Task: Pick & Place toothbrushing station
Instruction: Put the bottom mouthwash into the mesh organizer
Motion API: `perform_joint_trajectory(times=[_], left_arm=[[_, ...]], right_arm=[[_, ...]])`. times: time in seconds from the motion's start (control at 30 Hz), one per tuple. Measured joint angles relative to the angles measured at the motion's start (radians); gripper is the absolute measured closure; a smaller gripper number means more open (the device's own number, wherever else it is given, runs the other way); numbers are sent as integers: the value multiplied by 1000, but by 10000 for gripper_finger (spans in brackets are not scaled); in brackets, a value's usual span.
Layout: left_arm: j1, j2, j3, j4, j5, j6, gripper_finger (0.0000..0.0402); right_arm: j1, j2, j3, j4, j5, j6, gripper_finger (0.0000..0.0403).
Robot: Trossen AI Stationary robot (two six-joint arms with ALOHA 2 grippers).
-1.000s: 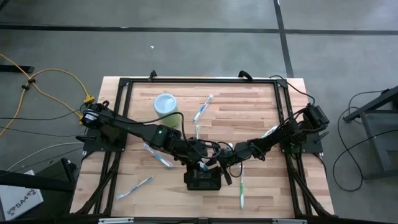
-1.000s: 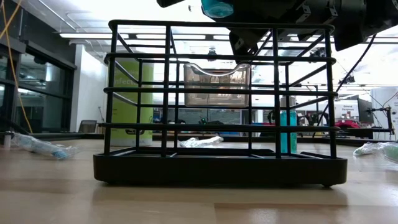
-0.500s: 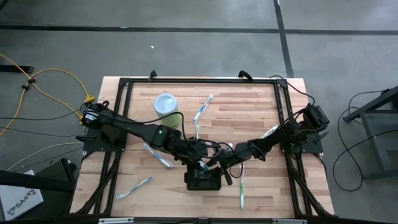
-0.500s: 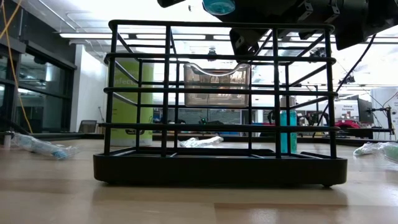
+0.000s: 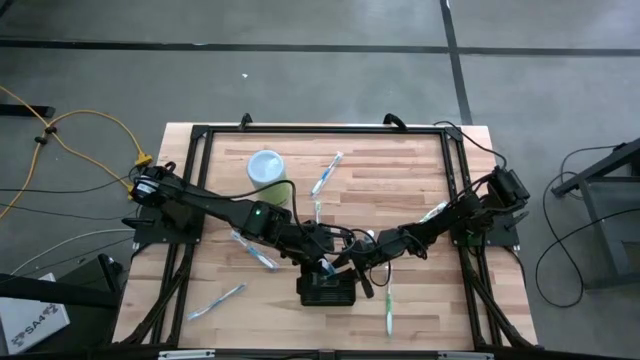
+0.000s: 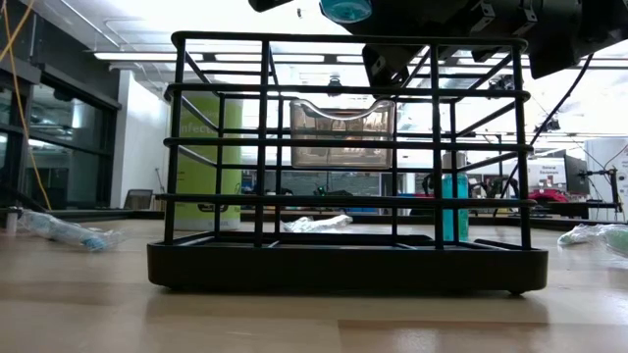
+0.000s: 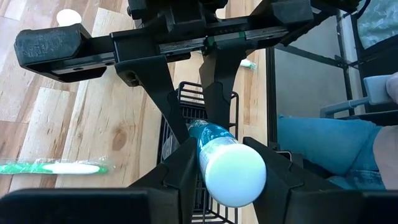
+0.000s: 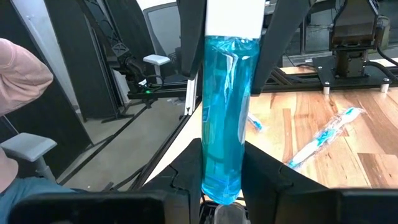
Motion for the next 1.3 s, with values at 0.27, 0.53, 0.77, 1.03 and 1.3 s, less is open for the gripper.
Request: perform_joint_trajectory(times=[0.27, 0.53, 0.77, 1.03, 1.3], left_arm=[[0, 0, 0, 1, 0, -3, 291], [-4, 0, 0, 6, 2, -24, 292], [-7, 0, 0, 9, 4, -26, 292], [-8, 0, 0, 7, 4, -26, 292], [-8, 0, 0, 5, 3, -26, 292]], right_arm=[[0, 0, 0, 1, 1, 0, 322], [0, 0, 0, 10, -1, -10, 301], [0, 0, 1, 14, 0, -14, 260], [0, 0, 1, 12, 5, -8, 233], [0, 0, 1, 11, 4, -6, 229]])
